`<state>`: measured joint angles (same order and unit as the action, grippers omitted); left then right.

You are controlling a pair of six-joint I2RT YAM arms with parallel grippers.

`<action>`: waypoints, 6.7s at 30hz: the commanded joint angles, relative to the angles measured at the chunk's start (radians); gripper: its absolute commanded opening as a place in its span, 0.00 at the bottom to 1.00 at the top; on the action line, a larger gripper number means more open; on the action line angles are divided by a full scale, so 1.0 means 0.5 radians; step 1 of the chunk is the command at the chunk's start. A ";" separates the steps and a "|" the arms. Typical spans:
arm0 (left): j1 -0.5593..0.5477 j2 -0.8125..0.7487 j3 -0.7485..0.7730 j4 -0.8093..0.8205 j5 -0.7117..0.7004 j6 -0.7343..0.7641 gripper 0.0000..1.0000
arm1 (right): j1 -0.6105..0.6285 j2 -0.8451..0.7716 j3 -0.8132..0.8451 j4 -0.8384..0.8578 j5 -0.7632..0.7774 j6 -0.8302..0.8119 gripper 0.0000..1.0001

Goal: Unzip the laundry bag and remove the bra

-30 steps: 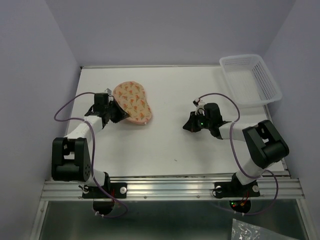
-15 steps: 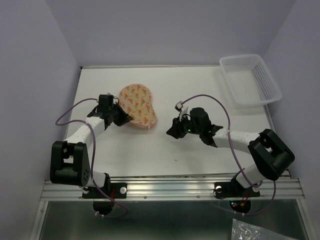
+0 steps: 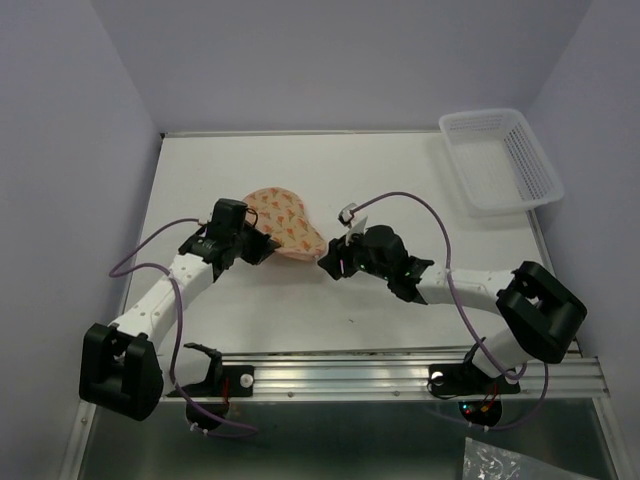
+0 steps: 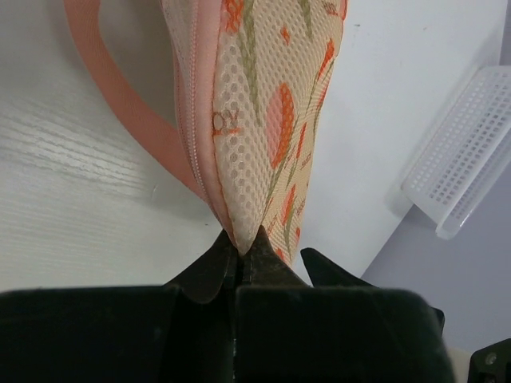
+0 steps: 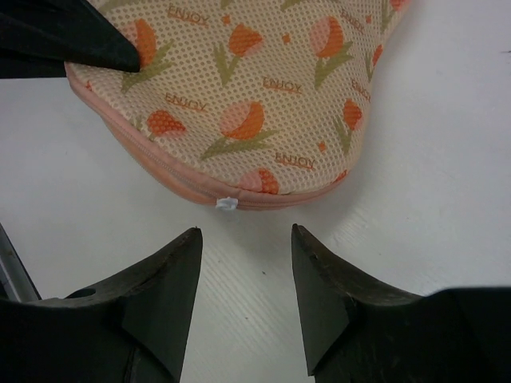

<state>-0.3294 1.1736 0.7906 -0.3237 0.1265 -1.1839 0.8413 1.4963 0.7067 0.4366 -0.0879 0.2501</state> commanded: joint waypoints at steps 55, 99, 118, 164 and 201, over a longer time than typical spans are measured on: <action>0.054 -0.046 0.030 -0.021 -0.173 0.186 0.00 | 0.103 0.143 0.093 -0.253 0.541 -0.074 0.01; -0.188 -0.012 -0.212 0.291 0.275 0.460 0.99 | 0.143 0.204 0.403 -0.502 0.166 0.288 0.01; -0.255 -0.675 -0.547 -0.058 0.014 0.055 0.99 | 0.354 0.241 0.311 -0.376 0.421 0.650 0.01; -0.259 -0.494 -0.642 0.092 -0.305 -0.212 0.00 | 0.156 -0.035 0.029 -0.520 0.569 0.417 0.01; -0.069 -0.310 -0.118 -0.184 -0.262 0.398 0.99 | -0.173 -0.290 0.314 -1.115 0.118 -0.386 1.00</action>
<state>-0.4274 1.0245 0.7036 -0.3439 0.0471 -1.0142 0.7376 1.4025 0.7650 -0.0559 0.0090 0.1467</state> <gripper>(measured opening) 0.989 0.995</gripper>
